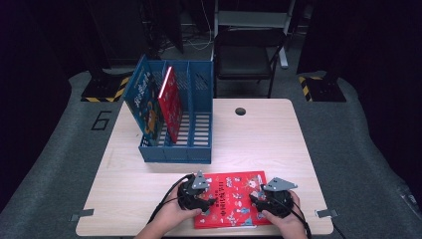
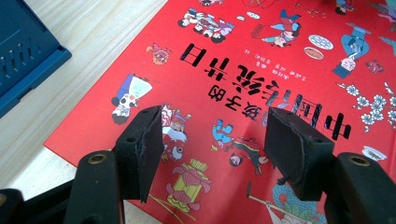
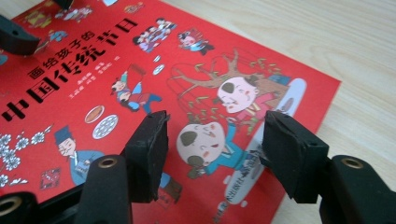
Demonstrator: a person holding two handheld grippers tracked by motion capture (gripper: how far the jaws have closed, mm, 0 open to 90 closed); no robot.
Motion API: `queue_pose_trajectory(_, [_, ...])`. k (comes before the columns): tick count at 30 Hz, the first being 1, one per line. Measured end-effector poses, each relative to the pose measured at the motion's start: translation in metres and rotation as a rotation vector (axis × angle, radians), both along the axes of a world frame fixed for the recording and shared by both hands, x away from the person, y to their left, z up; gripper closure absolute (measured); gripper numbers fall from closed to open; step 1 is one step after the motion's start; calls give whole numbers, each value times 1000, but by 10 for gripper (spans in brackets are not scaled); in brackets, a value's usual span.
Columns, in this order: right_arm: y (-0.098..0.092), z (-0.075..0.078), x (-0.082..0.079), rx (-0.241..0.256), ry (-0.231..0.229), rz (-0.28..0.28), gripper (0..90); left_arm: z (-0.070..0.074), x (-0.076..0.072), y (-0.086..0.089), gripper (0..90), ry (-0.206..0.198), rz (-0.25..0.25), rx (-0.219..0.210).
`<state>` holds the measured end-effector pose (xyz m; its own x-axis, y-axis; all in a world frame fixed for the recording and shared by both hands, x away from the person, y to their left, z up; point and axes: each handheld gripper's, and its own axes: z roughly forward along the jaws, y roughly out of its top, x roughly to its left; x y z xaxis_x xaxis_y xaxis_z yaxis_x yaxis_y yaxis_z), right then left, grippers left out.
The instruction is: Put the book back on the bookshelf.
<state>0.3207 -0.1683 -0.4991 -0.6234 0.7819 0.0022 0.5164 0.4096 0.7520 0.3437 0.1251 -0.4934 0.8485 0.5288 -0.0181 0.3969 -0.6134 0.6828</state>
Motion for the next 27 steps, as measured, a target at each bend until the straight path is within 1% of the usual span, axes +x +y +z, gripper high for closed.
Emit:
queue_pose_trajectory(1, [1,0,-1,-10,3,9,395,0,0,0,374,0,0,0])
queue_pose_trajectory(2, [3,-1,-1,-20,-10,17,397,0,0,1,373,2,2,-4])
queue_pose_trajectory(3, [3,-1,-1,-18,-9,20,394,0,0,1,372,6,-1,-5])
queue_pose_trajectory(4, [3,-1,-1,-21,-1,23,394,-1,0,1,367,6,5,-17])
queue_pose_trajectory(5, [3,-1,-1,-29,-5,32,392,-1,0,2,359,15,-1,-19])
queue_pose_trajectory(7, [3,-2,-2,-14,-3,25,376,-2,-1,1,338,-1,2,-27])
queue_pose_trajectory(8, [3,-2,-2,-14,-9,27,374,-2,-3,0,325,-7,2,-17])
queue_pose_trajectory(9, [3,-3,-2,-16,-17,32,372,-2,-4,0,311,-8,-9,-4])
queue_pose_trajectory(10, [3,-3,-2,-13,-13,33,367,-4,-6,-3,298,-32,-10,0])
queue_pose_trajectory(11, [2,-3,-2,-12,-13,37,357,-4,-7,-5,276,-40,-12,11])
queue_pose_trajectory(13, [2,-4,-1,-15,-15,53,348,-4,-8,-5,254,-35,-5,12])
queue_pose_trajectory(14, [1,-4,-1,-16,-18,61,345,-5,-8,-6,251,-40,-3,5])
queue_pose_trajectory(15, [1,-4,-2,-10,-14,56,342,-5,-9,-5,249,-42,-1,0])
queue_pose_trajectory(16, [1,-4,-2,-9,-13,57,333,-5,-9,-5,246,-39,-6,1])
queue_pose_trajectory(17, [1,-5,-2,-7,-12,64,322,-6,-9,-6,236,-44,-7,2])
queue_pose_trajectory(18, [1,-5,-2,-4,-16,65,316,-6,-10,-6,220,-50,-9,7])
queue_pose_trajectory(19, [1,-5,-2,-3,-18,67,309,-7,-10,-8,197,-40,-24,11])
queue_pose_trajectory(20, [1,-6,-2,-6,-23,72,302,-8,-11,-10,146,-47,-21,4])
queue_pose_trajectory(21, [1,-6,-3,-4,-20,72,300,-8,-11,-10,135,-43,-22,10])
queue_pose_trajectory(24, [2,-5,-2,-10,-17,75,299,-8,-11,-10,135,-41,-23,10])
queue_pose_trajectory(26, [2,-5,-2,-8,-21,73,296,-8,-11,-9,135,-46,-17,2])
queue_pose_trajectory(27, [1,-5,-1,-17,-19,88,291,-8,-12,-9,137,-42,-16,3])
